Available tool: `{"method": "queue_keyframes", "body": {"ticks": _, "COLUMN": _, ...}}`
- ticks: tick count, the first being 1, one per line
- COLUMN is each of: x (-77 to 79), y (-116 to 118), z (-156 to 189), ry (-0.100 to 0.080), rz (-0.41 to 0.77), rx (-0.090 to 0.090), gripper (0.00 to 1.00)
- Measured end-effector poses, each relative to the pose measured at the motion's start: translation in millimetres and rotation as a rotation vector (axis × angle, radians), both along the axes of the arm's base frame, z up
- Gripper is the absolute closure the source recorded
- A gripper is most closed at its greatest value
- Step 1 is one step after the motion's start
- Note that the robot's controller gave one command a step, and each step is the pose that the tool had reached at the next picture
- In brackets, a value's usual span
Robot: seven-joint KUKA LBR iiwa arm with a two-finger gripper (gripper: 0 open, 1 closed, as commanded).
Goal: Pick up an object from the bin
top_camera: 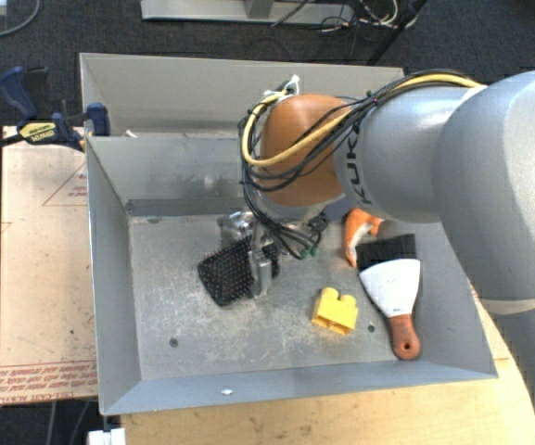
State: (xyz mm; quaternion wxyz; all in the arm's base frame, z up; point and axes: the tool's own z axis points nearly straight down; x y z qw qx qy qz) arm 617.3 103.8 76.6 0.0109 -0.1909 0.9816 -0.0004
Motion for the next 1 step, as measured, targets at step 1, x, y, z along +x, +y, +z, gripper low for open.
{"method": "queue_keyframes", "body": {"ticks": 1, "x": -6.5, "y": 0.3, "z": 165.9, "ry": -0.01, "rz": -0.009, "rx": 0.002, "gripper": 1.0}}
